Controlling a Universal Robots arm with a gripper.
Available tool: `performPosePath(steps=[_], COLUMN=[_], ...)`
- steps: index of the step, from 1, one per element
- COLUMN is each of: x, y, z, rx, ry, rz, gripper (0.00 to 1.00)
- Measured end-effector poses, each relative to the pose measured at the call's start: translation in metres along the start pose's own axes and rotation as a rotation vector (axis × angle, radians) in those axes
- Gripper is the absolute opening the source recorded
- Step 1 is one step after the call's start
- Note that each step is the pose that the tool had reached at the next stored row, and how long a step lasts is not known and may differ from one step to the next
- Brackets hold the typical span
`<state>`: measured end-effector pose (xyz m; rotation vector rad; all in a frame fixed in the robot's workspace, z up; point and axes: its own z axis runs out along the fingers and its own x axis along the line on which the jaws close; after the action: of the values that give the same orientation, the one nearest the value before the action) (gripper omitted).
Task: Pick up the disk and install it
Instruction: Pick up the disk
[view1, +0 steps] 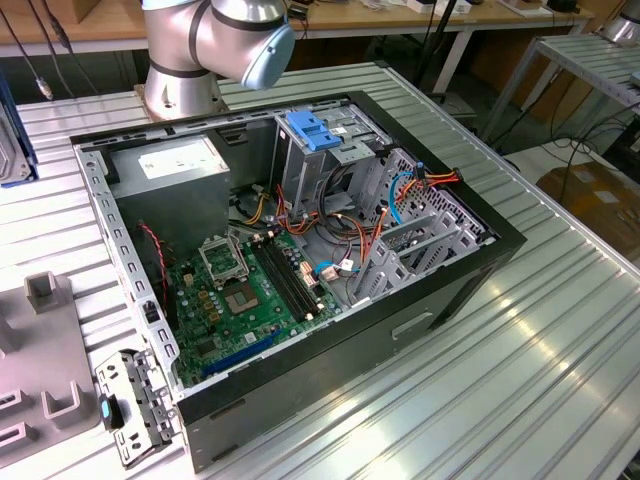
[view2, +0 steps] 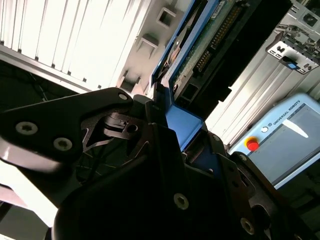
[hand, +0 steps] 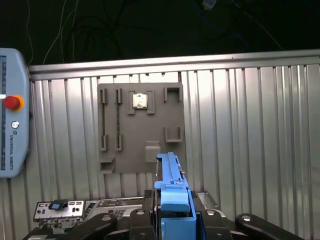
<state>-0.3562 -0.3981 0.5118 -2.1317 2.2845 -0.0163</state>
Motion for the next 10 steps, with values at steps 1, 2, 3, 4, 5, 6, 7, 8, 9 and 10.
performPosePath(steps=[1,2,3,4,5,6,7,8,9,10], x=[0.0004,0.0007,0.0011,0.0016,0.0021,0.0024,0.0027,0.0031,0.0034,0.0041], y=[-0.0015,-0.0028,-0.0047,-0.0064,-0.0082,-0.0093,-0.0104,-0.0118,-0.013,-0.0152], z=[0.0001,0.0001,0.0001,0.0001,0.0002,0.0002,0.0002,0.0003,0.0002,0.0003], rx=[0.0,0.0,0.0,-0.0001,-0.0001,-0.0001,-0.0001,-0.0001,-0.0002,-0.0002], ry=[0.0,-0.0001,0.0,0.0,0.0,0.0,0.0,0.0,0.0001,0.0], rz=[0.0,0.0,0.0,0.0,0.0,0.0,0.0,0.0,0.0,0.0], gripper=[0.37,0.37,0.37,0.37,0.37,0.37,0.37,0.37,0.37,0.37])
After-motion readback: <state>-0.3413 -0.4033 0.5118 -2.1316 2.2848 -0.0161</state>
